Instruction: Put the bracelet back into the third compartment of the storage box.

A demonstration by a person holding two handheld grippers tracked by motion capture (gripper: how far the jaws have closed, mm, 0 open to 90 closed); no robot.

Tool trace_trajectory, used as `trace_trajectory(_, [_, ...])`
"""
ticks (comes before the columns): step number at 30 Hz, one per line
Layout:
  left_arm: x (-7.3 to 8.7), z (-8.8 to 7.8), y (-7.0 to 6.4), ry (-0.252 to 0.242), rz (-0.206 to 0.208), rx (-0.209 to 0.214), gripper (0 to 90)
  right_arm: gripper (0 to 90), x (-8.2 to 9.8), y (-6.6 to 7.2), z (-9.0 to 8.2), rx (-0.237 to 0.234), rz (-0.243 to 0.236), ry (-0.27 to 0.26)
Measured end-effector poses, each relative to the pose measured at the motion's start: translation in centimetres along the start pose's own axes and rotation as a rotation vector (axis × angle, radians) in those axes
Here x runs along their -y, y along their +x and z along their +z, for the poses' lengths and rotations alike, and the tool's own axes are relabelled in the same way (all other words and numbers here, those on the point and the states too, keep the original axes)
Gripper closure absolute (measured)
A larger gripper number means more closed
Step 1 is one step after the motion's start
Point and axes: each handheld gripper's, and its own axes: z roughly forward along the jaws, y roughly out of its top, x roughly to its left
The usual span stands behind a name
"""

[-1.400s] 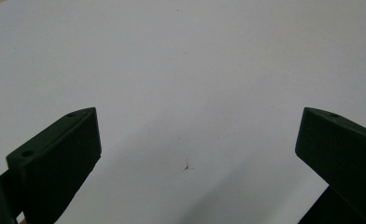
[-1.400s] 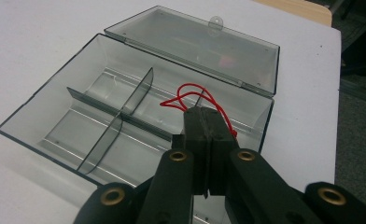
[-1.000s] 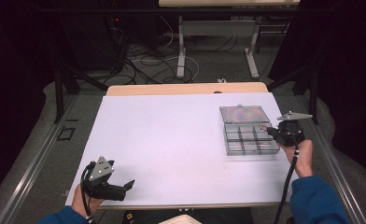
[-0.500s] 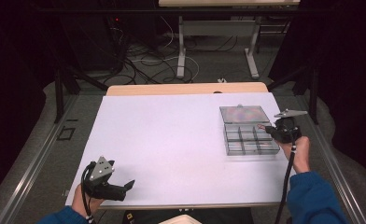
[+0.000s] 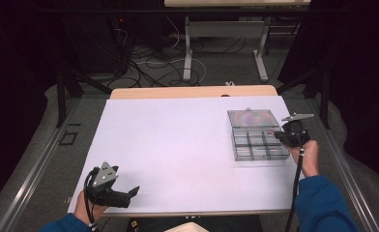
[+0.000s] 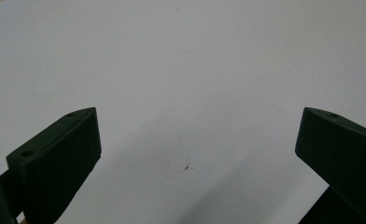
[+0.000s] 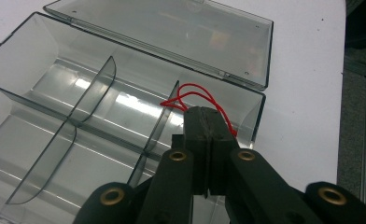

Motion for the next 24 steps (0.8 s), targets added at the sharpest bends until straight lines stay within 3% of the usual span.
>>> trace_trajectory(10, [0.0,0.0,0.0,0.004,-0.002,0.003,0.3,89.3,0.2,-0.1,0.5,0.025,-0.003,0.012])
trace_trajectory(17, [0.0,0.0,0.0,0.002,-0.003,0.004,0.3,68.6,0.2,0.1,-0.1,0.015,0.003,-0.006])
trace_trajectory(20, [0.0,0.0,0.0,0.002,-0.002,0.003,0.3,57.9,0.3,0.1,-0.5,-0.023,0.013,-0.011])
trace_trajectory(24, [0.0,-0.1,0.0,0.001,-0.001,0.003,0.3,37.0,0.6,0.3,-1.1,-0.074,0.02,-0.008])
